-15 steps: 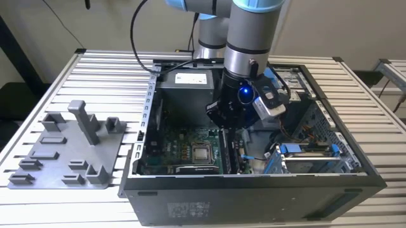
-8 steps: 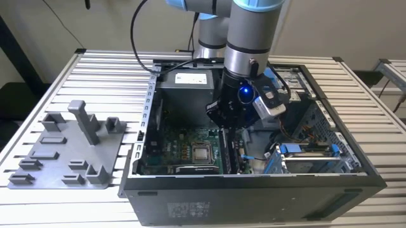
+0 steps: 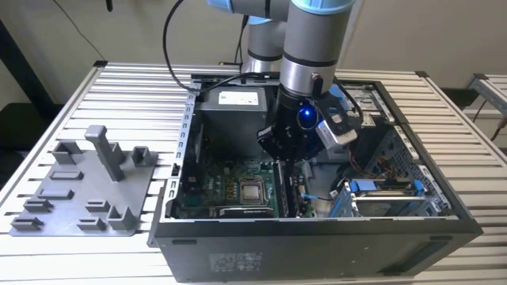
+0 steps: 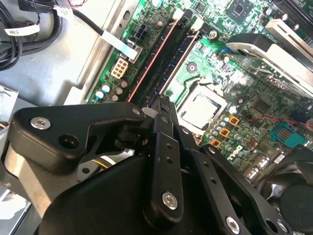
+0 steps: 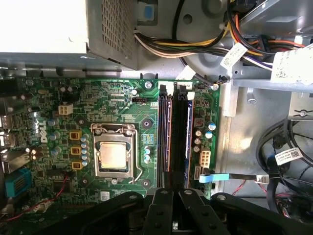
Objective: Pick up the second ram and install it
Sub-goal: 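Press down the second ram until it locks into place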
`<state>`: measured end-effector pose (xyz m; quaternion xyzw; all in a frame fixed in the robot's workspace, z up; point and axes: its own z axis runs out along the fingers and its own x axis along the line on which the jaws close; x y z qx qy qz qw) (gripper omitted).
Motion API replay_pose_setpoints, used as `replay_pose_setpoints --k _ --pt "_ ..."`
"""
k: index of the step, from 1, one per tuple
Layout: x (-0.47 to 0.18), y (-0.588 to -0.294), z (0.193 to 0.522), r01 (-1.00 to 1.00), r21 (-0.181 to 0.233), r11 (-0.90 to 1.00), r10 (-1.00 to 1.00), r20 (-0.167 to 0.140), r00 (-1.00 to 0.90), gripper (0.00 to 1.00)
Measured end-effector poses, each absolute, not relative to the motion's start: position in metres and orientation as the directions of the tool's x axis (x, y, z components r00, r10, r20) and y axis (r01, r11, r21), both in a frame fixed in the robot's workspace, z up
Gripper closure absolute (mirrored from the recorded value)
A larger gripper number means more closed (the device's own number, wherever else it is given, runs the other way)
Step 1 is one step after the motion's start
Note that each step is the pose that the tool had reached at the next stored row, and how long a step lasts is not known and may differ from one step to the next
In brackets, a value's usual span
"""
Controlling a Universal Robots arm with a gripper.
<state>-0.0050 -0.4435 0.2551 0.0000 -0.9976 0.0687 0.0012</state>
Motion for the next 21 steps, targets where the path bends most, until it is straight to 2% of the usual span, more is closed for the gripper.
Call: replay_pose_setpoints --k 21 --pt "-0.005 -0.4435 0.2541 -0.322 -0.129 0.938 -0.326 -0.012 -0.945 0.89"
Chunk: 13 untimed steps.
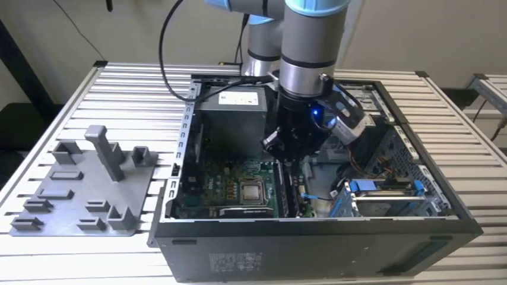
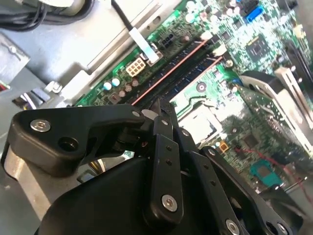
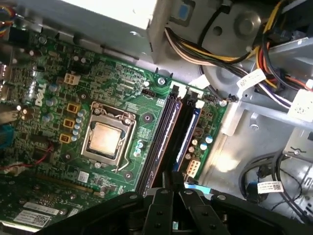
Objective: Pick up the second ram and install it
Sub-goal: 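Press down the second ram until it locks into place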
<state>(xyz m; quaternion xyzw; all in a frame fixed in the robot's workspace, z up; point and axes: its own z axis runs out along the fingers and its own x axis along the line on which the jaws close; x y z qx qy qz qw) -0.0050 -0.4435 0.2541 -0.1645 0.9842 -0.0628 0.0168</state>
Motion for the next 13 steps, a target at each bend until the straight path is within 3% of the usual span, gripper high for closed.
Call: replay_pose_setpoints --k 13 --pt "-0.0063 -0.4434 0.2503 -0.451 -0.072 0.889 -0.454 -0.027 -0.891 0.89"
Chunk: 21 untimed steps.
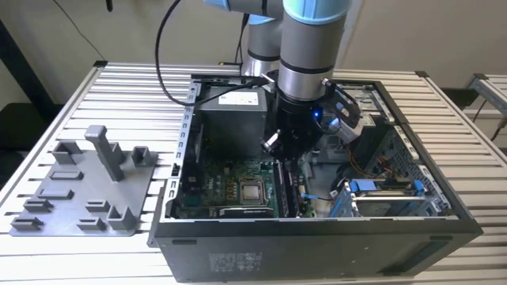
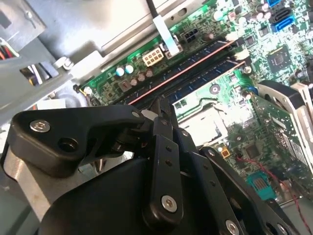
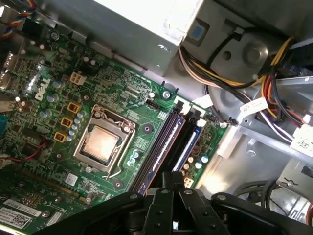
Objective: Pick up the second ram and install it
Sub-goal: 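Press down the second ram until it locks into place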
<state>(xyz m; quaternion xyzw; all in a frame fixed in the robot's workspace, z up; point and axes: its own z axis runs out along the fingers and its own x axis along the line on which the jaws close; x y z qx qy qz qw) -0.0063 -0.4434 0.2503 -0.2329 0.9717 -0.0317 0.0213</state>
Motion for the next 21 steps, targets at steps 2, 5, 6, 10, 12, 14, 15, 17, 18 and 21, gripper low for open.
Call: replay_pose_setpoints --k 2,5,6,10,12,14,15,17,18,21 --pt "-0.0063 -0.4434 0.2501 -0.469 -0.067 0.881 -0.471 -0.023 -0.882 0.89" --pt "-0.0063 -0.4434 0.2501 -0.488 -0.057 0.871 -0.489 -0.008 -0.872 0.89" --pt "-0.0064 -0.4434 0.2501 -0.494 -0.053 0.868 -0.495 -0.002 -0.869 0.89" --pt "-0.0064 -0.4435 0.2489 -0.545 -0.05 0.837 -0.546 0.003 -0.838 0.89" --pt "-0.0064 -0.4434 0.2476 -0.575 -0.05 0.817 -0.576 0.003 -0.818 0.89" --pt "-0.0064 -0.4434 0.2458 -0.605 -0.05 0.795 -0.605 0.003 -0.796 0.89" --pt "-0.0064 -0.4434 0.2448 -0.619 -0.05 0.784 -0.62 0.003 -0.785 0.89" --pt "-0.0064 -0.4435 0.2432 -0.647 -0.05 0.761 -0.648 0.003 -0.762 0.89" --pt "-0.0064 -0.4435 0.2425 -0.661 -0.05 0.749 -0.661 0.003 -0.75 0.89" --pt "-0.0064 -0.4435 0.2413 -0.7 -0.05 0.712 -0.701 0.003 -0.713 0.89"
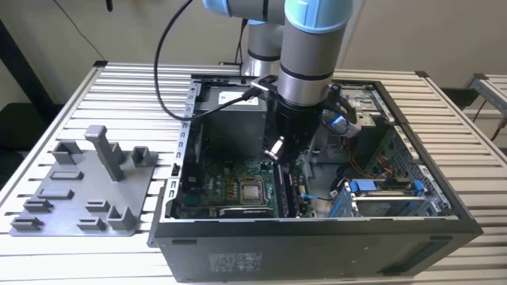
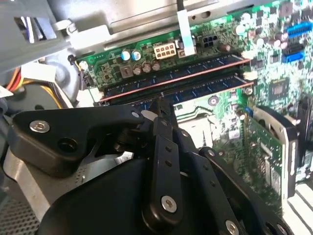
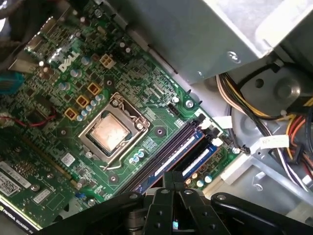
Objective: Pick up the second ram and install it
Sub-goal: 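Press down the second ram until it locks into place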
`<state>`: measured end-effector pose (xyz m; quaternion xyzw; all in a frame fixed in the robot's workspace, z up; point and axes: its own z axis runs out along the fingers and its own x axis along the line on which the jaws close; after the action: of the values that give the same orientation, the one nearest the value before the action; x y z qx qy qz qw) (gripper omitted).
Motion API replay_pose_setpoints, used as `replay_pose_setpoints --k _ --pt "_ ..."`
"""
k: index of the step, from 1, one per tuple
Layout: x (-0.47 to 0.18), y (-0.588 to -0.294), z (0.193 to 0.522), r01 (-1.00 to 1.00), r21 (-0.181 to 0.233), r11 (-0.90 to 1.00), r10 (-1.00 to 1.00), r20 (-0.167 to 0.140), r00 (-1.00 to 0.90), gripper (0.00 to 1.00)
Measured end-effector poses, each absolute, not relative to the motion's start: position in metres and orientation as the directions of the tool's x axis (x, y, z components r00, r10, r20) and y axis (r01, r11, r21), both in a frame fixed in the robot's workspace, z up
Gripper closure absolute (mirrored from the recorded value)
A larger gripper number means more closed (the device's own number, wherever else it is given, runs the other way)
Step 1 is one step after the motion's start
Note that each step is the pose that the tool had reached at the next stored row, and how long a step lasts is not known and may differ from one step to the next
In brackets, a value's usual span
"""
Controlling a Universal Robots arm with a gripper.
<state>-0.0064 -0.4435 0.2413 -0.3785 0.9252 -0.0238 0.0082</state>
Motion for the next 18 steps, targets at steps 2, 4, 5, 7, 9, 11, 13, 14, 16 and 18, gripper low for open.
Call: replay_pose_setpoints --k 2,4,5,7,9,11,13,14,16,18 --pt "-0.0064 -0.4434 0.2411 -0.726 -0.05 0.685 -0.727 0.003 -0.686 0.89" --pt "-0.0064 -0.4434 0.2409 -0.751 -0.05 0.659 -0.751 0.003 -0.66 0.89" --pt "-0.0064 -0.4434 0.2409 -0.762 -0.05 0.645 -0.763 0.003 -0.646 0.89" --pt "-0.0064 -0.4434 0.241 -0.785 -0.05 0.617 -0.786 0.003 -0.618 0.89" --pt "-0.0064 -0.4434 0.2409 -0.808 -0.05 0.588 -0.809 0.003 -0.588 0.89" --pt "-0.0064 -0.4435 0.241 -0.827 -0.05 0.56 -0.828 0.003 -0.56 0.89" --pt "-0.0067 -0.4434 0.241 -0.841 -0.05 0.539 -0.842 0.003 -0.54 0.89" --pt "-0.0069 -0.4434 0.2409 -0.848 -0.05 0.528 -0.849 0.003 -0.529 0.89" --pt "-0.0071 -0.4434 0.2408 -0.862 -0.05 0.505 -0.863 0.003 -0.506 0.89" --pt "-0.0074 -0.4434 0.2406 -0.874 -0.05 0.483 -0.875 0.003 -0.483 0.89"
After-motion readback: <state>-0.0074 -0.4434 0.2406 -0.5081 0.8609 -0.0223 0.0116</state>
